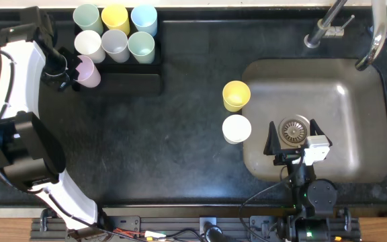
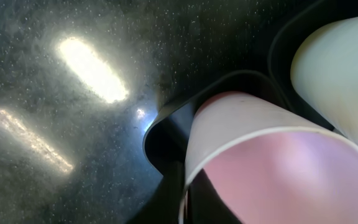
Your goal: Store Cups
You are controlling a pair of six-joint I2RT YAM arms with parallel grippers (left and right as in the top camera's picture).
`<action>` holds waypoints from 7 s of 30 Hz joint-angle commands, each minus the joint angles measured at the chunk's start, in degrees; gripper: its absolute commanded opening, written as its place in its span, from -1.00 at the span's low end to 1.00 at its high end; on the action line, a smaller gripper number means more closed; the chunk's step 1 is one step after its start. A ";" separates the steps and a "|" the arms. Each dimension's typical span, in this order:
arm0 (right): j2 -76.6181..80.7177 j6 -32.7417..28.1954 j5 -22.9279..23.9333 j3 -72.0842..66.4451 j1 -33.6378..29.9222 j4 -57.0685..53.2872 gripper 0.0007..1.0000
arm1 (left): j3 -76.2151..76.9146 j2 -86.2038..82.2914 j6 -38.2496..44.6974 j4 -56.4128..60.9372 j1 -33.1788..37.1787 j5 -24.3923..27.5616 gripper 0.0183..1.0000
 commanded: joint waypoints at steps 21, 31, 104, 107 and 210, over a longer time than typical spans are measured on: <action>-0.52 -0.17 -0.17 -0.76 0.26 0.28 0.99 | -0.17 -16.02 1.64 0.59 -11.30 -0.07 0.99; -0.52 -0.17 -0.17 -0.76 0.26 0.28 0.99 | 1.25 -12.02 -4.66 7.85 -48.63 -10.67 1.00; -0.52 -0.17 -0.17 -0.76 0.26 0.31 1.00 | 2.91 -11.96 -14.47 -10.05 -23.39 -3.45 -0.96; -0.52 -0.17 -0.17 -0.76 0.26 0.31 0.99 | 2.05 -11.93 -14.29 -10.08 -18.84 -3.08 -0.96; -0.52 -0.17 -0.17 -0.76 0.26 0.28 0.99 | -93.59 -99.80 36.17 76.89 -14.58 2.56 1.00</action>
